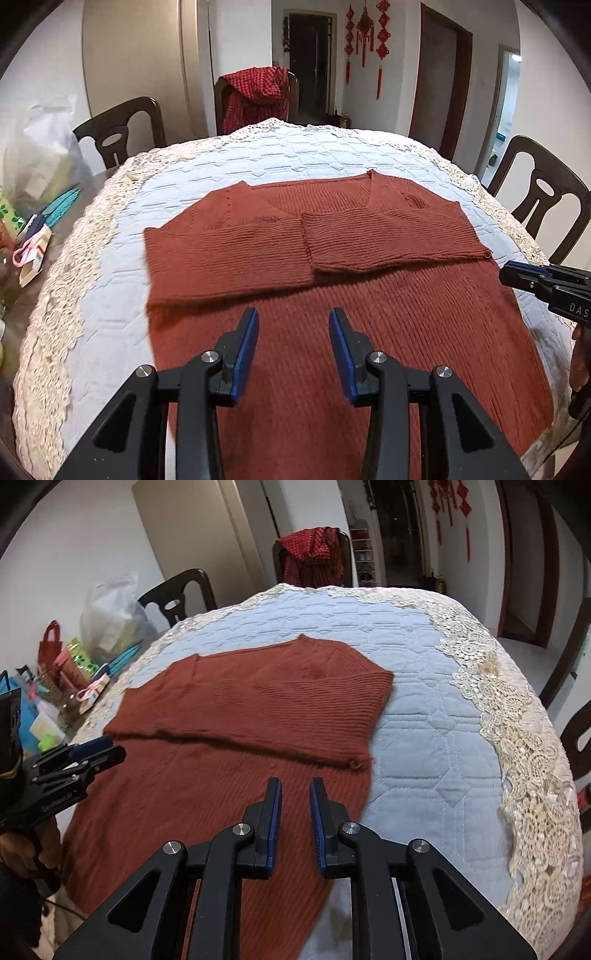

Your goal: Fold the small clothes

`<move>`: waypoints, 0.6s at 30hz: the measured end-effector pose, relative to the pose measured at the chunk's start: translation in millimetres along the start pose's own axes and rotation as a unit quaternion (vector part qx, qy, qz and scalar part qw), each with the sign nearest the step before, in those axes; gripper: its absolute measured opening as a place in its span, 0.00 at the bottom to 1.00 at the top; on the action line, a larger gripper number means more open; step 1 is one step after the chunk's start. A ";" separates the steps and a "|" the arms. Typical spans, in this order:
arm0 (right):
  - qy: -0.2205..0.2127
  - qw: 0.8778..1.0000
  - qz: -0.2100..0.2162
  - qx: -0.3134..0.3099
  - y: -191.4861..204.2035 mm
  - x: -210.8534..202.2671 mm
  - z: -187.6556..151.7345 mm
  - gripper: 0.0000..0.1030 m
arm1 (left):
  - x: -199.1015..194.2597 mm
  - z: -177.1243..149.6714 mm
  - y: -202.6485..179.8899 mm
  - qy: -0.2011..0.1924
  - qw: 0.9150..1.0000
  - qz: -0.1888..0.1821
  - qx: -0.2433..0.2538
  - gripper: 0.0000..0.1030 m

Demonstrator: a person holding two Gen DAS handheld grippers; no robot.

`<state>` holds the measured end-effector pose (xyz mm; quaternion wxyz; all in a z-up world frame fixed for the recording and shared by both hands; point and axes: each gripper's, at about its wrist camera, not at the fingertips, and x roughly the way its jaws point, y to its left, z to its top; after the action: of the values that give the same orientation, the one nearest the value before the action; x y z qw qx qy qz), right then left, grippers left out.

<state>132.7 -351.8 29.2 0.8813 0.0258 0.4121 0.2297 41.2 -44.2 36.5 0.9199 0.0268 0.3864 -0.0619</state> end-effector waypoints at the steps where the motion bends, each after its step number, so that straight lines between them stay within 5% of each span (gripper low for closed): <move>1: 0.000 1.000 0.003 0.000 1.7 -1.6 -1.2 0.22 | -2.3 -1.5 0.8 -0.001 1.000 0.004 0.000 0.41; 4: -0.001 1.000 0.011 -0.001 4.8 -7.3 -7.0 0.41 | -8.9 -8.1 3.5 -0.003 1.000 0.010 -0.002 0.41; 18: 0.016 0.998 0.027 0.046 -5.9 -24.7 -52.5 0.42 | -33.0 -56.6 33.9 0.005 0.999 0.018 -0.043 0.49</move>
<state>82.5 -375.2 10.9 0.8660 0.0737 0.4357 0.2342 -17.2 -2.0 20.5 0.9191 -0.0058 0.3931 -0.0280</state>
